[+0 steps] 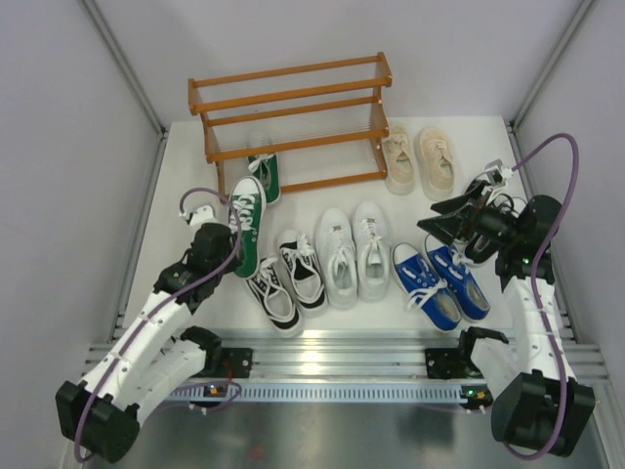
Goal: Place and organize the shoes onto the shoe shelf
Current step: Place the shoe at the shoe shelf.
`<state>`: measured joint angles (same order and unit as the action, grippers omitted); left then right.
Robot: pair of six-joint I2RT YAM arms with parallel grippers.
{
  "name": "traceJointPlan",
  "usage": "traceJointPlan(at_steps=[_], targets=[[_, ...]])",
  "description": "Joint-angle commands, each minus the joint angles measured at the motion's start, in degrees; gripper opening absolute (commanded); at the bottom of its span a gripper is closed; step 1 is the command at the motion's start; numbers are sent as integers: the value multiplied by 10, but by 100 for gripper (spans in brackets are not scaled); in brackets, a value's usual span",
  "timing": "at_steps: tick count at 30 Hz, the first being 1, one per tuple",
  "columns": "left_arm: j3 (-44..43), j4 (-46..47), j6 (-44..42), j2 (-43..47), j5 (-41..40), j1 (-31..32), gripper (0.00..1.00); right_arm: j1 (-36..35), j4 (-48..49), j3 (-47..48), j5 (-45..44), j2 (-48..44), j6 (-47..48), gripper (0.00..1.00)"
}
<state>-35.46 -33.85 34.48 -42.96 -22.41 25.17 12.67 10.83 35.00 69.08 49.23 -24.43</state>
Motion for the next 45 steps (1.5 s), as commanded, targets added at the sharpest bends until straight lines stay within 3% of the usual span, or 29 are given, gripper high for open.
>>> traceJointPlan(at_steps=[1,12,27,45], targets=[[-15,77,51,-18,13,-44,0,9,9,24,4,-11,16,99],[-56,173,48,-143,99,-153,0,10,4,27,4,-13,15,100],[-171,229,20,-328,120,-190,0,12,-4,31,3,-8,22,99],[-238,294,9,-441,95,-205,0,13,-9,31,2,-4,28,100]])
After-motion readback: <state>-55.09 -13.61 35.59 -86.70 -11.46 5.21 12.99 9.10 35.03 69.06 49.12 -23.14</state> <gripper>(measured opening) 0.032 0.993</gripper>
